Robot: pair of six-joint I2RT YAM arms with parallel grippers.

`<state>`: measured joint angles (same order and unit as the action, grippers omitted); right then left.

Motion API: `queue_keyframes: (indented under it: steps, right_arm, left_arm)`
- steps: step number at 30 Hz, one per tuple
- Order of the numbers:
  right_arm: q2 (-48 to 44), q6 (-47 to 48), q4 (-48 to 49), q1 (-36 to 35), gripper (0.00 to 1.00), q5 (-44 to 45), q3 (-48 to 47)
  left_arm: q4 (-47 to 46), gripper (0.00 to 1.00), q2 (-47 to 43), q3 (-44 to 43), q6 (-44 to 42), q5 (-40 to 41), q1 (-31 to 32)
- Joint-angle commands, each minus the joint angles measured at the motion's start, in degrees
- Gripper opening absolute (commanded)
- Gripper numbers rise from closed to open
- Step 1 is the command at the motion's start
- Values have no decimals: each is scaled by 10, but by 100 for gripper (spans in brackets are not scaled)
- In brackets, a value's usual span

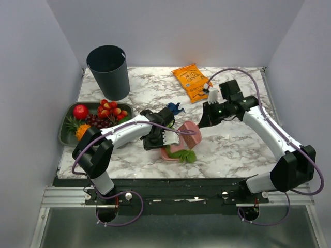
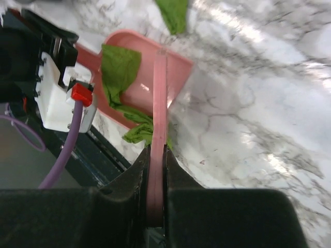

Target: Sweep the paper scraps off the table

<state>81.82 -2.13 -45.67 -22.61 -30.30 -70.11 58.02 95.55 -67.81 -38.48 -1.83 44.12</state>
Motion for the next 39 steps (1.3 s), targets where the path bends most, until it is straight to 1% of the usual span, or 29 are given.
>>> queue_keyframes:
  steps: [1,3,4,5,8,11,13,15,17,19,20,21,23,24,26,27,29,30,31,33,35,39]
  right_arm:
    - [-33,19,-21,41,1,-9,-59]
    - [-29,68,-21,40,0,14,-89]
    - [-26,72,-18,41,1,43,-96]
    - [-22,79,-14,40,1,53,-103]
    - [4,95,6,38,1,72,-111]
    - [39,97,25,25,1,60,-132]
    - [61,81,36,14,0,26,-164]
    - [101,52,45,-1,1,2,-188]
    - [147,44,50,-21,0,-21,-230]
    - [180,36,52,-33,1,-24,-263]
    - [200,35,51,-43,1,-28,-294]
    - [233,28,48,-45,1,-31,-310]
    - [264,23,42,-51,1,-10,-333]
    - [285,-3,33,-51,1,-1,-333]
    - [289,3,28,-51,1,15,-318]
    - [286,8,23,-51,0,23,-291]
    - [259,16,23,-48,0,36,-261]
    - [246,32,23,-47,1,39,-227]
    - [219,34,22,-46,1,51,-211]
    - [194,41,18,-39,1,62,-176]
    - [153,48,12,-31,1,84,-126]
    - [79,91,-12,-23,0,131,-49]
  left_arm:
    - [3,0,-28,3,6,-20,-13]
    - [28,0,-51,7,2,-20,-32]
    - [36,0,-62,12,0,-20,-39]
    - [44,0,-79,15,-2,-20,-57]
    - [77,0,-105,30,-15,-7,-78]
    - [106,0,-120,43,-23,6,-112]
    - [120,0,-127,50,-27,13,-132]
    - [120,0,-138,58,-30,14,-140]
    - [117,0,-144,73,-32,31,-141]
    - [112,0,-144,80,-28,31,-141]
    - [110,0,-140,80,-24,31,-141]
    - [110,0,-138,80,-23,32,-141]
    - [109,0,-132,80,-20,34,-142]
    - [108,0,-130,80,-22,34,-142]
    - [104,0,-126,78,-21,39,-142]
    - [103,0,-125,78,-22,41,-143]
    - [98,0,-123,77,-21,46,-142]
    - [93,0,-124,78,-20,48,-142]
    - [90,0,-125,80,-19,47,-143]
    - [84,0,-123,80,-14,45,-142]
    - [83,0,-115,79,-8,39,-142]
    - [82,0,-102,71,-3,24,-141]
